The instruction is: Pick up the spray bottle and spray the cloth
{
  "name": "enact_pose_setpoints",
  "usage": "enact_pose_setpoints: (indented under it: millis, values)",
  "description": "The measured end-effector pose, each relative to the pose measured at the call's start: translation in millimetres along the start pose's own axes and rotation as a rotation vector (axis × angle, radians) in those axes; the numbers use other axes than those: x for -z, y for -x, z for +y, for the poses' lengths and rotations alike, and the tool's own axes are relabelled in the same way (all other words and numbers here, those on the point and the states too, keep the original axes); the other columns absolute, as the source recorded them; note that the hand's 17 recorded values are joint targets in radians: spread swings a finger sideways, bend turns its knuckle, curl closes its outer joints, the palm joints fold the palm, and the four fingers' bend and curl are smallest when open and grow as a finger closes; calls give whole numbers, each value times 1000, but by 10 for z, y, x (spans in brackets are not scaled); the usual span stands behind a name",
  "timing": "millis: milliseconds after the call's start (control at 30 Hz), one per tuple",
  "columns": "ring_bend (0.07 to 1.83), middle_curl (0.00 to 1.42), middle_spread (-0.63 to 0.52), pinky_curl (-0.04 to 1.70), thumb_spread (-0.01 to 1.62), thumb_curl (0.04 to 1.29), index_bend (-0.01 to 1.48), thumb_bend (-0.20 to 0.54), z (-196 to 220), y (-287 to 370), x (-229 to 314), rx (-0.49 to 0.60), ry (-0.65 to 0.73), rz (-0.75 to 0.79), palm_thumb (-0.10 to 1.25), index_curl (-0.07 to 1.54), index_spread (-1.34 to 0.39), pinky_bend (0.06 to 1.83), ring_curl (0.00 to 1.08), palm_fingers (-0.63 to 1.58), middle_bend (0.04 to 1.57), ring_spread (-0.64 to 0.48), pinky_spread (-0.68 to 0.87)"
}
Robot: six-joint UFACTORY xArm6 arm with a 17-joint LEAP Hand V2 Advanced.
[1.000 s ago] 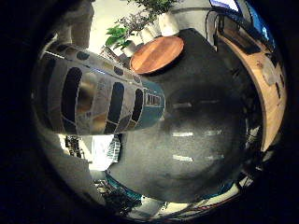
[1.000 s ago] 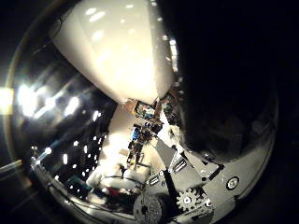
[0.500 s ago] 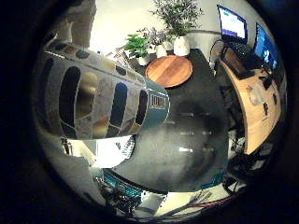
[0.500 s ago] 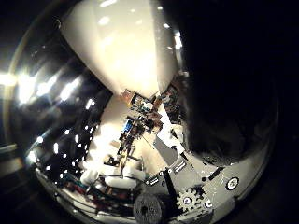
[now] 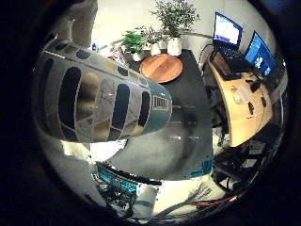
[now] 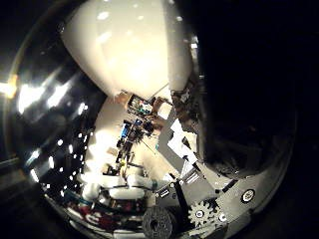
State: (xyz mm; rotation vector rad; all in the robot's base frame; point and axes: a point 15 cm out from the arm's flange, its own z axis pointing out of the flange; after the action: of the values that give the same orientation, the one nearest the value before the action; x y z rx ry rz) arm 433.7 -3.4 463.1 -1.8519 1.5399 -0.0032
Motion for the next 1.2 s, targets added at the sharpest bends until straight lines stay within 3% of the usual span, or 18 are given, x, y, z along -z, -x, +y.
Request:
enact_pose_setpoints:
  millis: [567,1200]
  values:
    - [1304,712,-119,1455,1147,570,1193,-12,-114,520,-417,115,72,222,1022,801,-221,1000,878,1110,1399,-250,-217]
    - [1294,710,-119,1458,1126,575,1194,-14,-38,853,-1520,310,221,414,1006,797,-221,1007,890,1113,1398,-252,-217]
